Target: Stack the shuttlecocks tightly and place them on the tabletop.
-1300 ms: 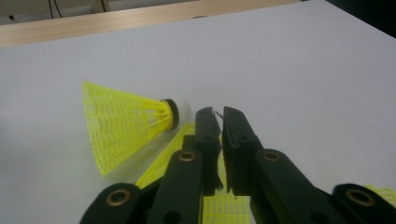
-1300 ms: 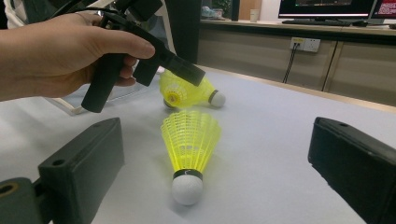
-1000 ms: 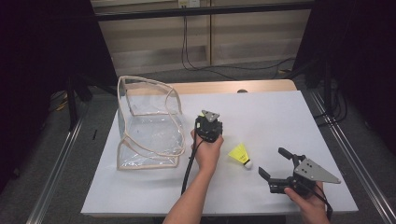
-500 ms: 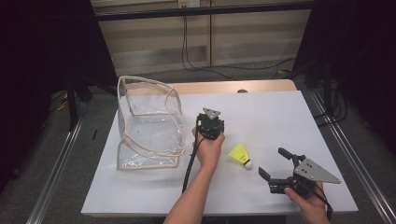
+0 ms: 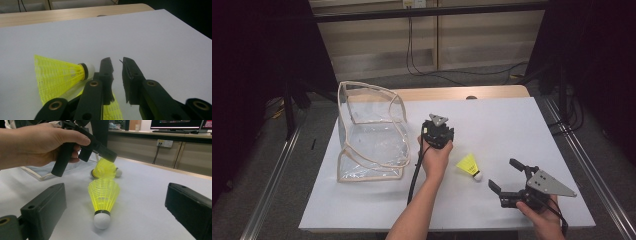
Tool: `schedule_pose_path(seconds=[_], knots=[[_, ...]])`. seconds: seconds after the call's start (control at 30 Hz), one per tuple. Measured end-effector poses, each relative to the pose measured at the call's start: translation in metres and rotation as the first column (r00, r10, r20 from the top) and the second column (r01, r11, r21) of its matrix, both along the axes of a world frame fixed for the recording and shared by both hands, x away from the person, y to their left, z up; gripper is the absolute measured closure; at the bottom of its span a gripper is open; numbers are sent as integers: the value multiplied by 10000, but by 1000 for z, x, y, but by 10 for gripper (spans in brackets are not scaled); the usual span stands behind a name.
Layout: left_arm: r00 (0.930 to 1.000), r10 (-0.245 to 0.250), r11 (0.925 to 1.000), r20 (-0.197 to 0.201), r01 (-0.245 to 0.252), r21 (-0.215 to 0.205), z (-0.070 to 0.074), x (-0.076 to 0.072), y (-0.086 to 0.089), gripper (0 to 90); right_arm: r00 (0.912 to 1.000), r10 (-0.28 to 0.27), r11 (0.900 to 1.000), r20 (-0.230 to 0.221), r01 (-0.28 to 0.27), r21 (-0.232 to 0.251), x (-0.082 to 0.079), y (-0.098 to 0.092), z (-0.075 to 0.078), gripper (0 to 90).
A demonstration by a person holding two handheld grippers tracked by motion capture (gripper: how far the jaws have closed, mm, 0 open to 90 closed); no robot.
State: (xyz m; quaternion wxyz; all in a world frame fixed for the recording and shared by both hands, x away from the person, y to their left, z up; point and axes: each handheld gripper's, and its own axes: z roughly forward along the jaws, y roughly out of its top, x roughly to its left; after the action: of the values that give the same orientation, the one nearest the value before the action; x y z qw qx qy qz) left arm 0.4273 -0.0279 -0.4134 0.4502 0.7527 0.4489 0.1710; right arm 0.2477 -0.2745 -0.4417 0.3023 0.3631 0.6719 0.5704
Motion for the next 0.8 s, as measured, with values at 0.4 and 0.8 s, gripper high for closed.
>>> schedule_pose_path(seconds=[0.4,0.8], knots=[[9996,-283,9996,-34,283,89,6,1,-2,736,10000,38,10000,-69,-38,-30,0,0,0,29],[9987,352,9951,356,-383,906,2,12,12,598,10000,37,10000,-45,-37,3,0,0,0,29]])
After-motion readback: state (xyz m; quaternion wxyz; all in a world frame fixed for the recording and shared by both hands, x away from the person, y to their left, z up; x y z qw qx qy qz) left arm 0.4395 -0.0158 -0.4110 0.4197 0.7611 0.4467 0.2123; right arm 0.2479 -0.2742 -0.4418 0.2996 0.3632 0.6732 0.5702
